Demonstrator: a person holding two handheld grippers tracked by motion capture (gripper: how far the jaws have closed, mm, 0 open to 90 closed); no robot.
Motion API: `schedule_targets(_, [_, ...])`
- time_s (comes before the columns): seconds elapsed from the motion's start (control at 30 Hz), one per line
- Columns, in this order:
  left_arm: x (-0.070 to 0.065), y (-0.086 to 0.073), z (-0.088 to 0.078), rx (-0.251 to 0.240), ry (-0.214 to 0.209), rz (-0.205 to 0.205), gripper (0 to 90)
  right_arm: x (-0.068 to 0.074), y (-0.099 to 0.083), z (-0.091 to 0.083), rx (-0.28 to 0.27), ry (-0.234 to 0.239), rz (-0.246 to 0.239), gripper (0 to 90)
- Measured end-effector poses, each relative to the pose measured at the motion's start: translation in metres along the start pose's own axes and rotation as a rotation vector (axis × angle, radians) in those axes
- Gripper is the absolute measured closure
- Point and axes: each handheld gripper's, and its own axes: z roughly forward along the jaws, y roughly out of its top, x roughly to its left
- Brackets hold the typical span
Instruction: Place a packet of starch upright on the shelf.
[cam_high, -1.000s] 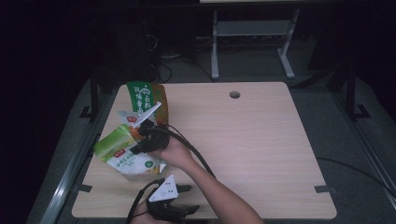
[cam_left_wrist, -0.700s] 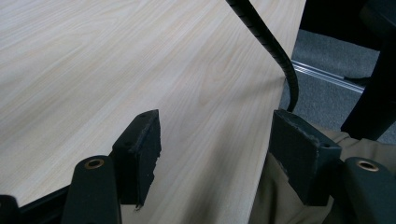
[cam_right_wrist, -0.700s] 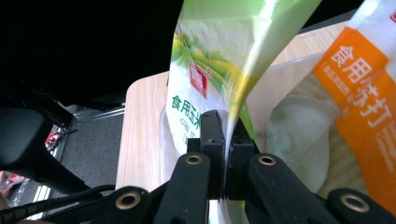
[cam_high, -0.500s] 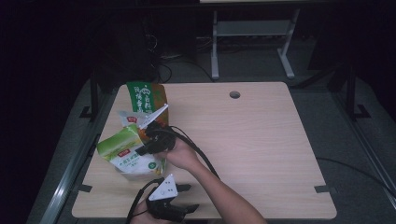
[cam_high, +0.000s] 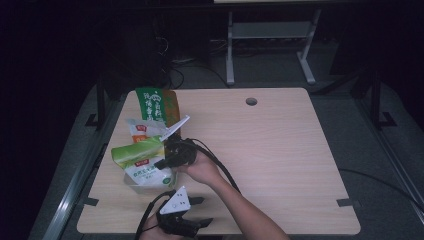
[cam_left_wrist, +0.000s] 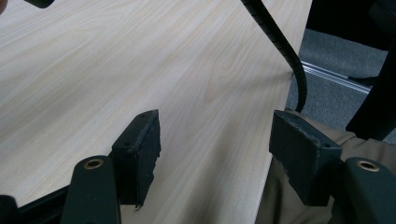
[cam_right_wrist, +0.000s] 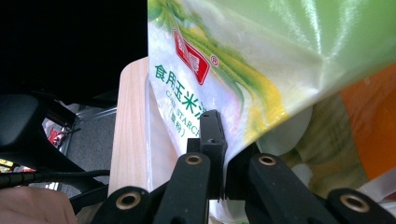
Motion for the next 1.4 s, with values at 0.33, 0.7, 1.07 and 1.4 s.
schedule_targets(0.33, [0.001,-0.001,0.002,0.002,0.003,-0.018,32.9,0.0,0.002,-0.01,-0.015,0.003,-0.007,76.9])
schedule_targets(0.7, [0.005,0.0,0.006,0.01,0.008,-0.024,31.1,0.002,0.004,-0.019,-0.017,0.004,-0.019,88.6])
schedule_targets(1.07, [0.008,0.002,0.005,-0.002,0.014,-0.026,29.0,0.0,0.001,-0.029,-0.037,0.04,0.002,64.4])
schedule_targets(1.4, [0.013,0.001,0.001,-0.011,0.02,-0.035,27.8,-0.005,-0.013,-0.051,-0.076,0.016,0.044,55.4])
